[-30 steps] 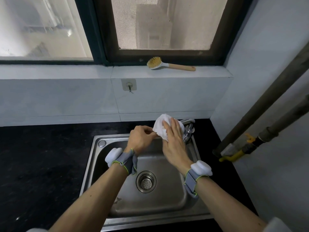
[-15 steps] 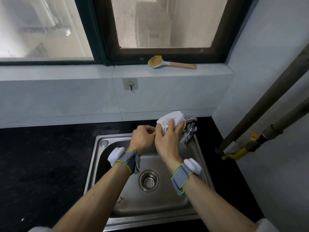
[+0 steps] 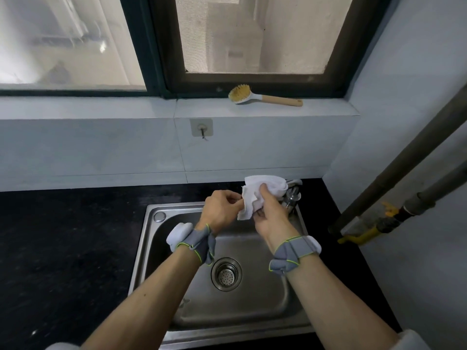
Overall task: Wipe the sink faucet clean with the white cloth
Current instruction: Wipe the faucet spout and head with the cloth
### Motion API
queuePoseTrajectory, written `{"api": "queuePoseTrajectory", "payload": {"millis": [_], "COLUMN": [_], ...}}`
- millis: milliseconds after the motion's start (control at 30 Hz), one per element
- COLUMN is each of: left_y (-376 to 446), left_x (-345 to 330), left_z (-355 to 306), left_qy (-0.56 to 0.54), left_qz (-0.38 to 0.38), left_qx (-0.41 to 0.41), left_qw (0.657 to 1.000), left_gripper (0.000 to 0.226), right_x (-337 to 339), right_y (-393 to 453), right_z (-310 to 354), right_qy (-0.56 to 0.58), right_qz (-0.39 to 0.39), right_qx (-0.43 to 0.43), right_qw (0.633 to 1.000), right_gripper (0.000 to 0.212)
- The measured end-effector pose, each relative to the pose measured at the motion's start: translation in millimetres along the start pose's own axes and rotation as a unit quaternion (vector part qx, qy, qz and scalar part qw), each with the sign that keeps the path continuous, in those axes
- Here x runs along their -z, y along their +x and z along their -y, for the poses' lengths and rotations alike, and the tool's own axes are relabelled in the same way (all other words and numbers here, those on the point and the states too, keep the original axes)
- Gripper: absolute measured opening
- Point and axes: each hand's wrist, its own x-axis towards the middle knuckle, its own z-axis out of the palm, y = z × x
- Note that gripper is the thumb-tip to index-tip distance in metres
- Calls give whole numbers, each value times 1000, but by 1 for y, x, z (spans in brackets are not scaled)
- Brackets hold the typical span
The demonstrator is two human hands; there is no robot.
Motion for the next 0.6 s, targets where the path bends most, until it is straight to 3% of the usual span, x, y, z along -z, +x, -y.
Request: {"api": "queuePoseTrajectory", "payload": {"millis": [167, 433, 600], "left_y": [2, 5, 6], "left_x": [0, -2, -2], "left_z": [1, -4, -9], "left_qy": [12, 71, 113], "left_qz": [7, -4, -11], "left_qx": [-11, -45, -61], "left_qw": [1000, 996, 992], "left_gripper": [26, 22, 23], "right_x": [-5, -8, -5], "right_y": [14, 11, 12], "right_z": [-8, -7, -15], "right_qy": [13, 30, -1], "right_qz": [32, 67, 56], "right_qx": [-59, -27, -10], "right_qw": [998, 997, 998], "right_gripper": [55, 36, 43]}}
